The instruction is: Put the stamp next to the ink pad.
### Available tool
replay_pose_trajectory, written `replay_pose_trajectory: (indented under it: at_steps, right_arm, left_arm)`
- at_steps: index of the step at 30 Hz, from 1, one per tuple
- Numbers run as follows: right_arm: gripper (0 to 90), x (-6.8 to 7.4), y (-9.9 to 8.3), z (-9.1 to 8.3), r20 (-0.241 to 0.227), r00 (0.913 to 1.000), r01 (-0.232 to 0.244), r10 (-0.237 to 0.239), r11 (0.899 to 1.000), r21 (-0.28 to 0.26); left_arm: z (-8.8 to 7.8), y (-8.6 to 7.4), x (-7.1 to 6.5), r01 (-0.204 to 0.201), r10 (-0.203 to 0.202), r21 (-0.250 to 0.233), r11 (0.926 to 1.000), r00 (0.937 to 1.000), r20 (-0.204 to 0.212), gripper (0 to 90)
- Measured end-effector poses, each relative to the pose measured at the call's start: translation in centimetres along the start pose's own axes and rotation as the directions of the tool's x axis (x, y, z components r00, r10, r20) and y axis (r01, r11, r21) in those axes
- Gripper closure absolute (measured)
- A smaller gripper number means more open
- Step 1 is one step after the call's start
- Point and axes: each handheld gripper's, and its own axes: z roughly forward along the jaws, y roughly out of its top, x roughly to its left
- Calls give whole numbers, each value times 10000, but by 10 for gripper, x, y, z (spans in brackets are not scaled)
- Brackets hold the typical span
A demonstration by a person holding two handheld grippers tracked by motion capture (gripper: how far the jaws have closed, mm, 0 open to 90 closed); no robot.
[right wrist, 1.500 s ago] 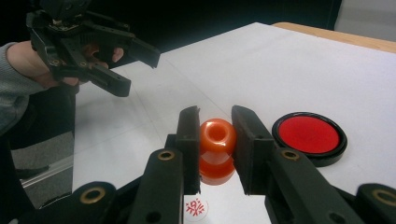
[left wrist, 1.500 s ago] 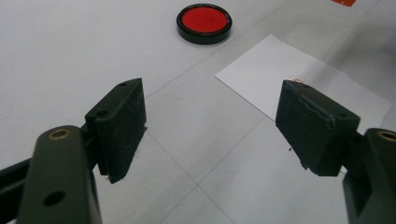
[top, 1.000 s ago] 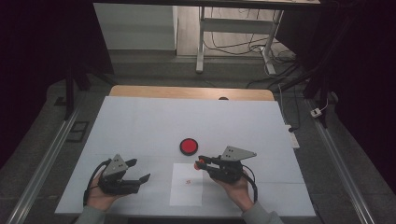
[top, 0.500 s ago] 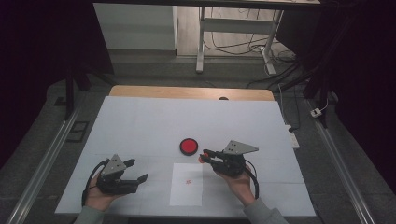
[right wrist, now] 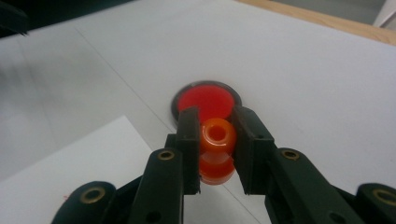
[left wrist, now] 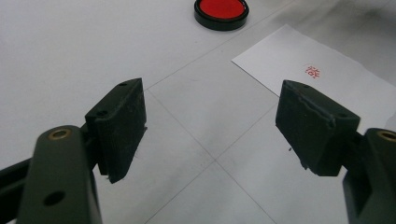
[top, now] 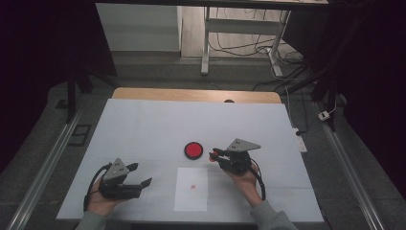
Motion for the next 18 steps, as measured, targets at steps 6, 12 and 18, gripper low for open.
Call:
replay_pose_trajectory:
  at_steps: [6, 12, 18]
  right_arm:
    - [723, -7, -3, 10, 220, 9997, -143, 136, 9994, 308]
    - [723, -10, -7, 18, 416, 9991, -112, 82, 9974, 717]
    - [722, -10, -8, 20, 436, 9990, -49, 10, 9960, 892]
  left_arm:
    - [0, 0, -1, -31, 31, -7, 10000, 10000, -23, 246]
    - [0, 0, 0, 6, -6, -7, 10000, 10000, -51, 247]
    - [0, 1, 0, 19, -19, -19, 10000, 10000, -62, 247]
